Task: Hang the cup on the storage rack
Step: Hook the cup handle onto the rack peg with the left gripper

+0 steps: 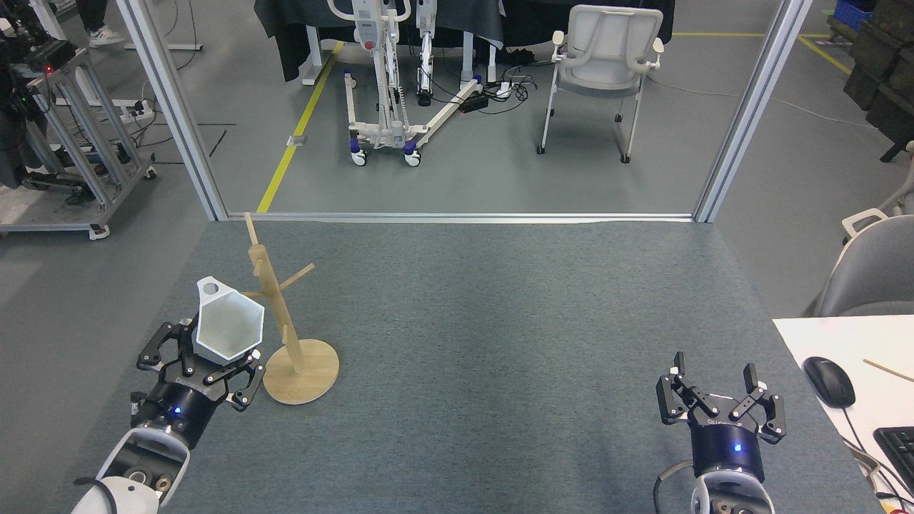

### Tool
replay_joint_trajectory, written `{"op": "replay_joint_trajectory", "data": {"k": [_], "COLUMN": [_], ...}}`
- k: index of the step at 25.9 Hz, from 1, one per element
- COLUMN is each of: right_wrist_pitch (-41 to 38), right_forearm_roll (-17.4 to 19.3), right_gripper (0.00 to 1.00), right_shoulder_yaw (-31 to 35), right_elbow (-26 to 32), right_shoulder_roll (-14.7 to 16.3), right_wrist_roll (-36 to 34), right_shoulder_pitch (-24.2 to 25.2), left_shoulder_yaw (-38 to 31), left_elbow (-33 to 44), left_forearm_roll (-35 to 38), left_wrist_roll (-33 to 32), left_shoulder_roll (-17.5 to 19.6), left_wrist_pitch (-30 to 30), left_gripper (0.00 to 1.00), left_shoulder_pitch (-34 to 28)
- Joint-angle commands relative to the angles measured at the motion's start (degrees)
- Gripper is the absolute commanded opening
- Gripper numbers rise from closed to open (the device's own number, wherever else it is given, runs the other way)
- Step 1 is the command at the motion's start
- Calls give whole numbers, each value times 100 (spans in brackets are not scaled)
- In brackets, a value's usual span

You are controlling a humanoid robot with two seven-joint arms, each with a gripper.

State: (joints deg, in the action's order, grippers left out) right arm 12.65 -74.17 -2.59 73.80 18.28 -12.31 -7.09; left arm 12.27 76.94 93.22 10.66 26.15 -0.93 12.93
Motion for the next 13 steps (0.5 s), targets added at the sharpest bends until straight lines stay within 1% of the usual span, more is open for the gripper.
{"op": "replay_joint_trajectory", "data": {"k": [1, 6, 9, 13], "right_wrist_pitch": [1, -8, 0, 1], "right_forearm_roll": [-10, -10, -36, -36], "right_gripper": [99, 99, 99, 99], "right_shoulder_yaw": [5, 5, 5, 5], "right_elbow": [-6, 3, -6, -6], "right_shoulder_roll": [-53, -79, -149, -149], "right_wrist_roll": [18, 18, 18, 18], "right_shoulder_pitch": [-3, -3, -3, 6], "left_shoulder_yaw": [21, 126, 267, 355], "left_elbow": [14, 31, 57, 58], "left_forearm_roll": [12, 38, 38, 38], "left_wrist_roll": [-2, -2, -2, -2], "left_shoulder_roll": [-5, -14, -14, -31], "left_wrist_pitch": [6, 6, 6, 6], "left_gripper": [28, 28, 28, 29], "left_shoulder_pitch": [7, -1, -1, -1]}}
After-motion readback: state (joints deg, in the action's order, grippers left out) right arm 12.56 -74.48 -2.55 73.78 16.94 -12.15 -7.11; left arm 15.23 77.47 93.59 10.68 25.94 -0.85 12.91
